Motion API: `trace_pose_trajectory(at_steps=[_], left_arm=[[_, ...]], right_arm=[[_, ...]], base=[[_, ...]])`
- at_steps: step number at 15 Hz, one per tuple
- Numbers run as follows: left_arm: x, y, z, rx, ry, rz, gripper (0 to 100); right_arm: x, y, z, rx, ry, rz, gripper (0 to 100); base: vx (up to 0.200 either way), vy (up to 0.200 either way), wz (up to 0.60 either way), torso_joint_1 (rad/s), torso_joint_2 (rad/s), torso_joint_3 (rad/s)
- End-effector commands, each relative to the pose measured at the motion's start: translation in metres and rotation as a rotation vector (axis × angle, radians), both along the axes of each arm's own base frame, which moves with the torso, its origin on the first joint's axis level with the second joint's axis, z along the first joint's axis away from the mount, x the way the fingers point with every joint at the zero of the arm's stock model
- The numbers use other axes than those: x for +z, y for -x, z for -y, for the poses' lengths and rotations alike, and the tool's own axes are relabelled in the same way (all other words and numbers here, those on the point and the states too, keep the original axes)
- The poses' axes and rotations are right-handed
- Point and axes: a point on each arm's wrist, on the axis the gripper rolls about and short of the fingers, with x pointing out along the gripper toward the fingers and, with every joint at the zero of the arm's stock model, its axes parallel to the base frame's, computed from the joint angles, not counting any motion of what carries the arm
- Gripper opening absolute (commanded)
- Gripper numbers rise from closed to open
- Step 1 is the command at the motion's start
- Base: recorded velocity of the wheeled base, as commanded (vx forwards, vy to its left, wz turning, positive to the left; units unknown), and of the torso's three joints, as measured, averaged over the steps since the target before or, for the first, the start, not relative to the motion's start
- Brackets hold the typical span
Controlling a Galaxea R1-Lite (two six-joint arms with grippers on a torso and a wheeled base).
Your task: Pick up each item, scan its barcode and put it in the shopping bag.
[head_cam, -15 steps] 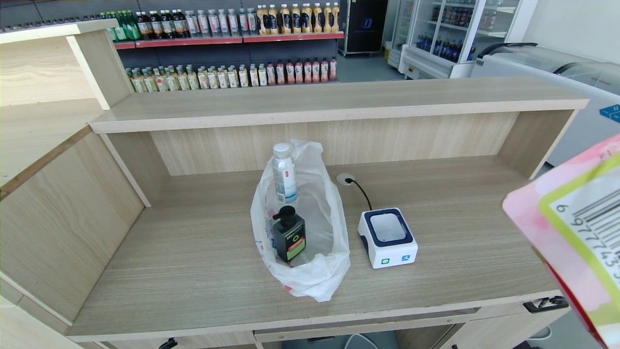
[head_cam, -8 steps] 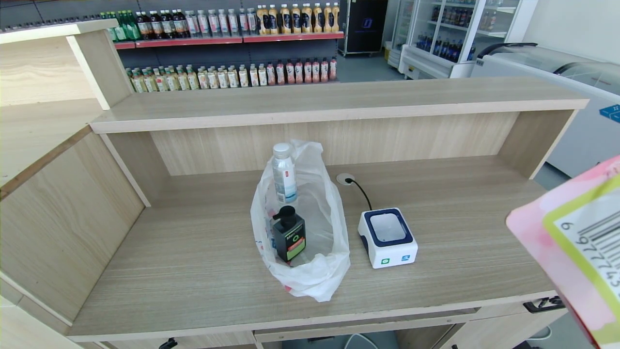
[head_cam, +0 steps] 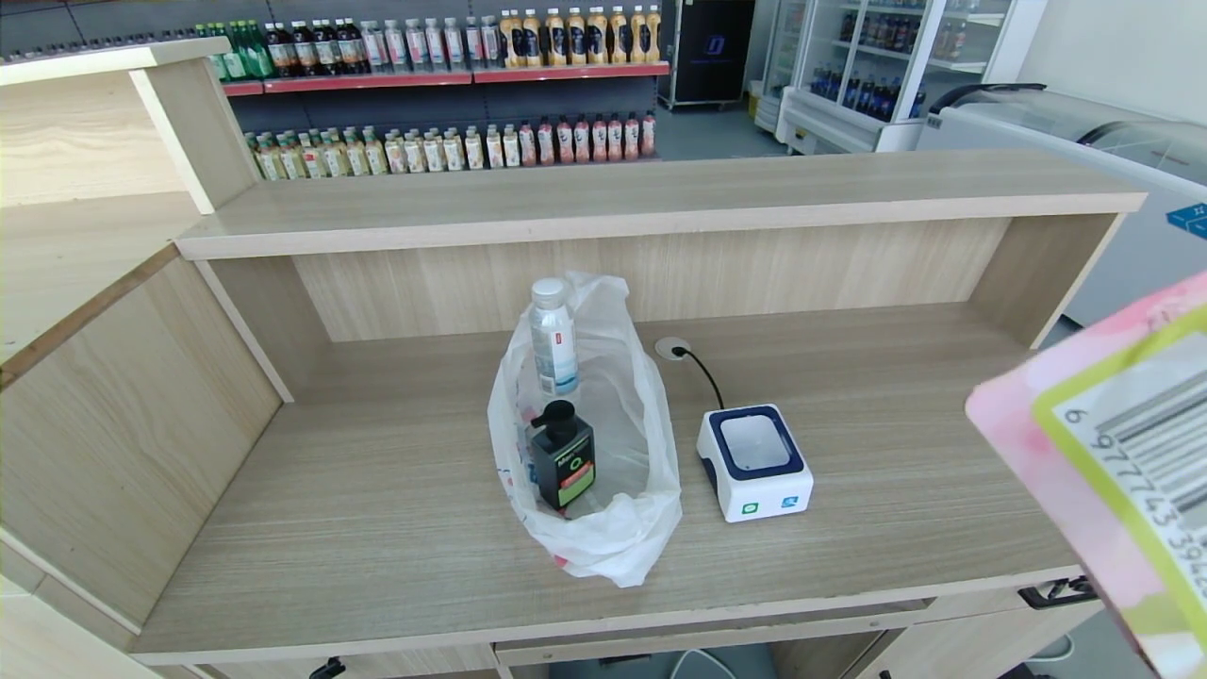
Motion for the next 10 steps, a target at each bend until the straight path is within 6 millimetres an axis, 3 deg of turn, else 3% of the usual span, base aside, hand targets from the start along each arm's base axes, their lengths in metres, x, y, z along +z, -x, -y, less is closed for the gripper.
trace_pose_trajectory(at_steps=[1, 4, 6, 10], left_arm=[[0.000, 0.000, 0.000, 0.000, 0.000, -0.001, 100], [0.000, 0.000, 0.000, 0.000, 0.000, -0.001, 100], [0.000, 0.000, 0.000, 0.000, 0.000, -0.001, 100], [0.000, 0.000, 0.000, 0.000, 0.000, -0.001, 100]], right_arm=[[-0.015, -0.034, 0.004, -0.215, 0.041, 0.047, 0], [-0.053, -0.081, 0.032, -0.597, 0.391, 0.327, 0], [-0.059, -0.087, 0.051, -0.762, 0.563, 0.425, 0], [-0.057, -0.083, 0.072, -0.898, 0.604, 0.430, 0]], base=[[0.000, 0.000, 0.00, 0.000, 0.00, 0.000], [0.000, 0.000, 0.00, 0.000, 0.00, 0.000], [0.000, 0.000, 0.00, 0.000, 0.00, 0.000], [0.000, 0.000, 0.00, 0.000, 0.00, 0.000]])
